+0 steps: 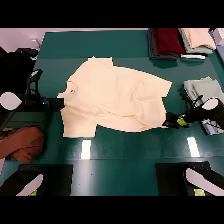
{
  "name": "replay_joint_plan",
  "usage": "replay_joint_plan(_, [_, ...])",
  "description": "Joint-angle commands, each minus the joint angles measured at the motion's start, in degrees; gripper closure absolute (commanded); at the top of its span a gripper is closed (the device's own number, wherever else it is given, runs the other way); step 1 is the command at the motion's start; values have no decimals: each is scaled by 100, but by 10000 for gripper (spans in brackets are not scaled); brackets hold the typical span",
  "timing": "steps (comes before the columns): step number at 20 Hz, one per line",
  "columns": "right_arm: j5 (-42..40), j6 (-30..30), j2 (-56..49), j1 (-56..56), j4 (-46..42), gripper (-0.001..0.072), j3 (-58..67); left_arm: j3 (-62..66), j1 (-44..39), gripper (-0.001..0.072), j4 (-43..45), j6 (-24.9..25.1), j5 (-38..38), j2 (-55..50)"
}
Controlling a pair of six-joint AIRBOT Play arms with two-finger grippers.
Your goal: Fold the shirts.
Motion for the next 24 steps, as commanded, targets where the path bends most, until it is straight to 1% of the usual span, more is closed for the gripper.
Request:
replay_joint_plan(1, [44,-179,212,162,4,691,142,175,4,687,7,57,-107,7])
replay_joint_plan(2, [149,-184,431,144,-17,691,389,426,4,686,15,107,-236,7])
replay_joint_plan(4, [363,-223,990,-9,4,692,1150,1360,4,686,26,313,-544,7])
replay_joint_plan(6, [566,-223,1537,-254,4,691,2236,2579,4,687,24,483,-778,7])
replay_joint_plan(8, [680,-223,1989,-546,2,692,3414,4063,4,687,26,546,-911,7])
replay_joint_plan(12, [831,-221,2452,-1246,-2,692,5477,6690,4,687,26,599,-1001,7])
replay_joint_plan(15, [1021,-221,2465,-1788,0,692,6577,7823,4,687,24,688,-870,50])
replay_joint_plan(17, [1217,-216,2299,-1976,11,693,7064,7836,4,688,63,693,-654,186])
replay_joint_plan(19, [1617,-164,1943,-1967,17,693,7469,7659,4,688,245,691,-745,181])
replay_joint_plan(21, [2000,-63,1528,-1744,9,693,7628,6972,4,688,354,688,-752,160])
replay_joint_plan(23, [2184,15,1080,-1285,-28,693,7361,6037,4,687,398,680,-793,0])
replay_joint_plan(24, [2238,81,868,-1038,-184,693,7121,5552,4,686,404,664,-817,-155])
